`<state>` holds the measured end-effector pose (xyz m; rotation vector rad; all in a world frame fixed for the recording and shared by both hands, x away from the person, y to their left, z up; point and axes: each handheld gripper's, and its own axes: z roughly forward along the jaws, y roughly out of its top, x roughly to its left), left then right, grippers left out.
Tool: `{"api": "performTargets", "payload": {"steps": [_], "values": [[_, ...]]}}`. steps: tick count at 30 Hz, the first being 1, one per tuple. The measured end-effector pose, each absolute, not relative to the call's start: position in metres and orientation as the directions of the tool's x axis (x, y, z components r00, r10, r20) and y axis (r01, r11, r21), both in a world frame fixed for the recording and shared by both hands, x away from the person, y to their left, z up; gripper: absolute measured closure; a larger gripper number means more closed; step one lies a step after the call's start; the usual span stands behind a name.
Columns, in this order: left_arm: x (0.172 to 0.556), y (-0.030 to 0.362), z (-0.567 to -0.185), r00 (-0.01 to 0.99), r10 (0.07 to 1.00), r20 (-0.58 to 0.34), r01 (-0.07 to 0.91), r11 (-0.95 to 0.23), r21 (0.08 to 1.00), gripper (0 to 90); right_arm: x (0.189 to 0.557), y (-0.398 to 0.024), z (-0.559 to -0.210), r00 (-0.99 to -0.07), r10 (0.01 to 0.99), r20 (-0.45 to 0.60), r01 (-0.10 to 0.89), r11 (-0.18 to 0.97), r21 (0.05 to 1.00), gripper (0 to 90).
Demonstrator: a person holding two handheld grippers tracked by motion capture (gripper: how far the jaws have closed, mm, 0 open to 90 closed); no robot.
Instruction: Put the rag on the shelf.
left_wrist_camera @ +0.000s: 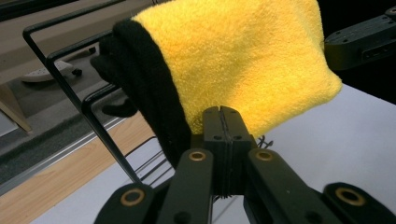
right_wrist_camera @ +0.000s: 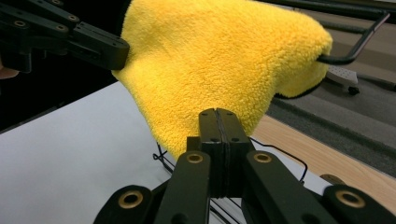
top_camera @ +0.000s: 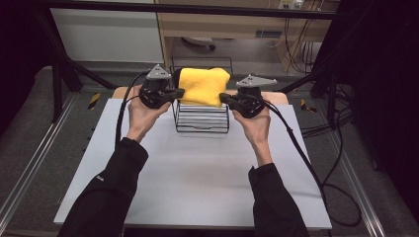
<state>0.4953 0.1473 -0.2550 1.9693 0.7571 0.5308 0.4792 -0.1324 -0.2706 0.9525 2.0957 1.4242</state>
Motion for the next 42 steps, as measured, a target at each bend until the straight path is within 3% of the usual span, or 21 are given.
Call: {"api": "performTargets", "payload": {"steps": [8,15,22,33,38,42], "values": [[0.496,0.146,-0.257,0.714,0.697,0.064,0.288,-0.377,0.88,89.8,0.482,-0.131,-0.28,-0.665,0.747,0.014,0.271,0.224,0.936,83.5],[0.484,0.157,-0.249,0.719,0.693,0.053,0.282,-0.36,0.889,82.9,0.464,-0.142,-0.262,-0.68,0.733,0.026,0.236,0.185,0.954,66.5],[0.465,0.173,-0.251,0.72,0.693,0.044,0.294,-0.362,0.885,62.3,0.447,-0.159,-0.252,-0.684,0.727,0.064,0.261,0.162,0.952,42.4],[0.438,0.201,-0.286,0.712,0.701,0.032,0.332,-0.376,0.865,23.6,0.433,-0.178,-0.265,-0.669,0.739,0.077,0.327,0.2,0.923,15.2],[0.426,0.21,-0.305,0.697,0.716,0.036,0.348,-0.383,0.856,11.3,0.426,-0.184,-0.28,-0.667,0.742,0.07,0.343,0.221,0.913,7.3],[0.413,0.218,-0.324,0.694,0.72,0.02,0.359,-0.37,0.857,7.3,0.419,-0.187,-0.298,-0.671,0.74,0.056,0.344,0.244,0.907,4.3]]}}
